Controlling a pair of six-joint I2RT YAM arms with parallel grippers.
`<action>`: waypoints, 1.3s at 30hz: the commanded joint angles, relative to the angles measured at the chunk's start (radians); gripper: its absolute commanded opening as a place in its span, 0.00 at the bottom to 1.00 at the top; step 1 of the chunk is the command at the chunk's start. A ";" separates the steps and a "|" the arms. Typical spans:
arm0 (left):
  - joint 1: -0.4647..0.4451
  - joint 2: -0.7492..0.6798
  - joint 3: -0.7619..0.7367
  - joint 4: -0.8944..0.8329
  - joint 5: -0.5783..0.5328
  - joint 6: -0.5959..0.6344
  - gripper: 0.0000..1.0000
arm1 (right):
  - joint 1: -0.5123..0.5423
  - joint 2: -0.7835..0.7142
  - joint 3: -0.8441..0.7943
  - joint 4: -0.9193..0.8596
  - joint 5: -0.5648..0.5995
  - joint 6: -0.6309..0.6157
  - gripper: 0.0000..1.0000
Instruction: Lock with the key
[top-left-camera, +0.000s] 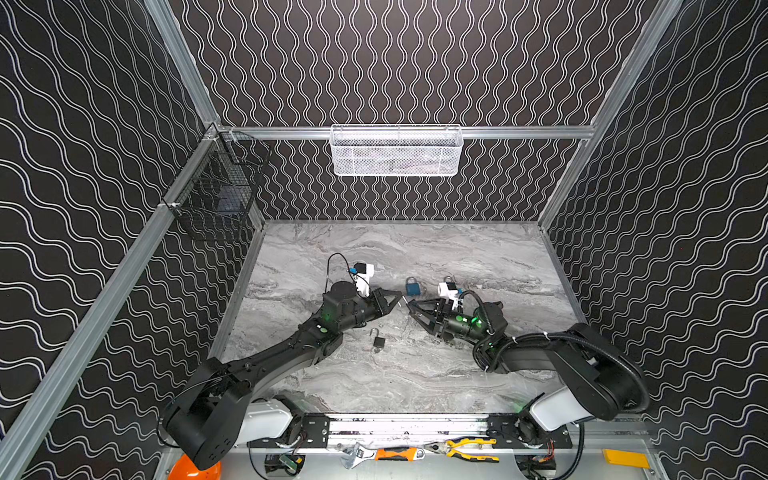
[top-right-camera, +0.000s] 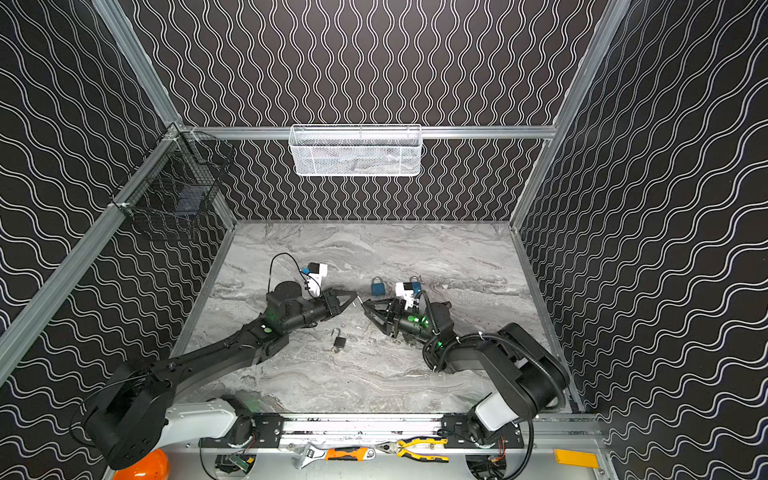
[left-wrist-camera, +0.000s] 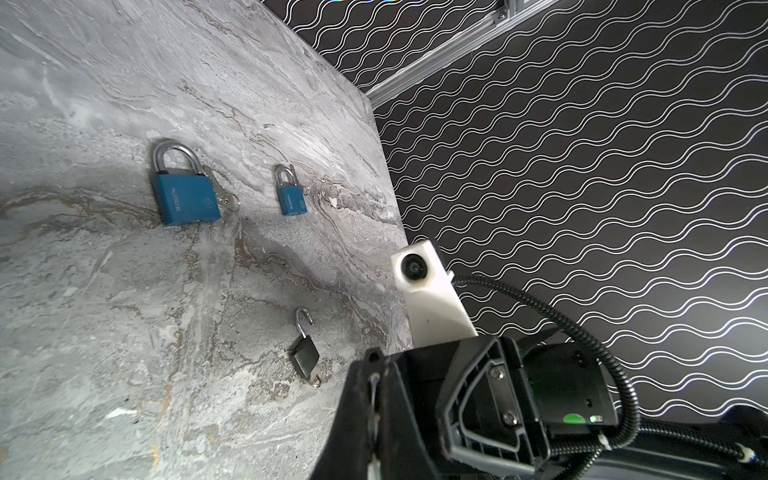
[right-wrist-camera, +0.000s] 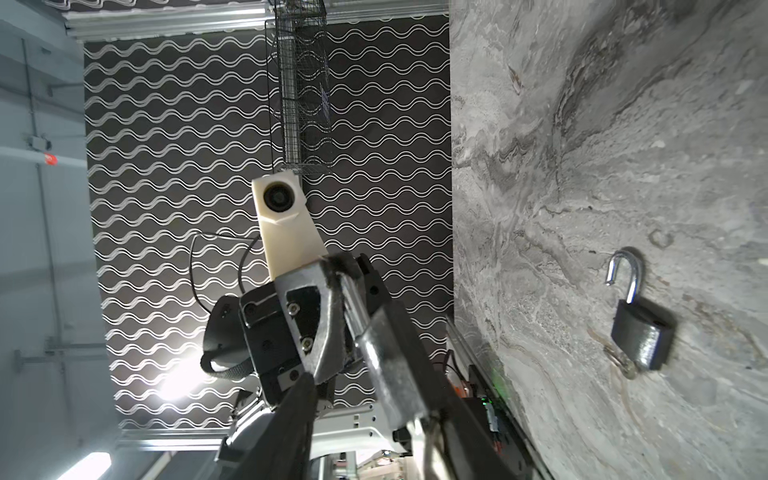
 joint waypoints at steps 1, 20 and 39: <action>-0.003 0.003 0.003 0.008 0.005 -0.007 0.00 | -0.001 -0.047 0.008 -0.084 0.023 -0.087 0.45; -0.008 0.021 0.024 0.003 0.013 -0.009 0.00 | 0.000 -0.161 0.062 -0.371 0.070 -0.271 0.40; -0.009 0.054 0.035 0.013 -0.001 -0.020 0.00 | -0.001 -0.230 0.039 -0.409 0.067 -0.287 0.38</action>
